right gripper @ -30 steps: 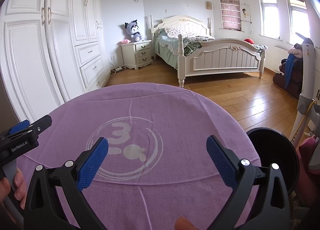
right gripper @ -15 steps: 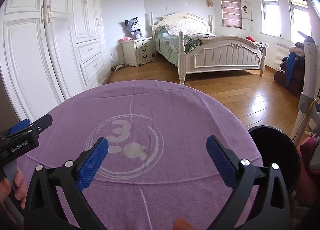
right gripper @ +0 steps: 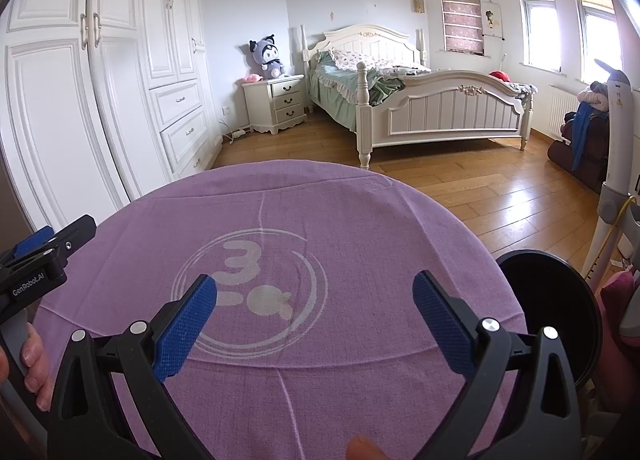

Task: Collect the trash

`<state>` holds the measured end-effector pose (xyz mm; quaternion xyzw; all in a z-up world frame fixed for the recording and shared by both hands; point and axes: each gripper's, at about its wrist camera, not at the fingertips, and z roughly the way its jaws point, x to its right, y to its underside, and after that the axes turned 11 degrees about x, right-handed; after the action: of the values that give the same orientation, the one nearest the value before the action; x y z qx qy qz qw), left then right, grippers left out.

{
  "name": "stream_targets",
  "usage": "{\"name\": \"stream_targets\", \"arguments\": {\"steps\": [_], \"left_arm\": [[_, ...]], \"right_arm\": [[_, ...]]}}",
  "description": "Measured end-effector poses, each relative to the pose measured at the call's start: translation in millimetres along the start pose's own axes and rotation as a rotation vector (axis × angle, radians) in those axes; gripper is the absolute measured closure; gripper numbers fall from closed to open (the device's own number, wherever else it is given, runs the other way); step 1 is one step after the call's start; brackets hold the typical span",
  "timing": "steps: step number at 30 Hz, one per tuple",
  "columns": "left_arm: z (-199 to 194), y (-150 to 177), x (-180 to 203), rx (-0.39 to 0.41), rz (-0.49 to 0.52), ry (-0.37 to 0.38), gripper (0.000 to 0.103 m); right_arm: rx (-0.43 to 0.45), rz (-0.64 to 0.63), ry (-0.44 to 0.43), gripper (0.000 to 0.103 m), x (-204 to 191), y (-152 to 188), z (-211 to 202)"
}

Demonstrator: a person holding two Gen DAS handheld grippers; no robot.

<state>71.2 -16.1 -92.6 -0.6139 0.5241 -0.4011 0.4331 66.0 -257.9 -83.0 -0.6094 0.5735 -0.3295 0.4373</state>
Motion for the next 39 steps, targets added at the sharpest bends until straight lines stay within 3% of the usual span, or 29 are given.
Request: {"name": "stream_targets", "arguments": {"steps": [39], "left_arm": [[11,7,-4,-0.051,-0.002,0.008,0.005]], "right_arm": [[-0.007,0.018,-0.001,0.006,3,2,1]]}}
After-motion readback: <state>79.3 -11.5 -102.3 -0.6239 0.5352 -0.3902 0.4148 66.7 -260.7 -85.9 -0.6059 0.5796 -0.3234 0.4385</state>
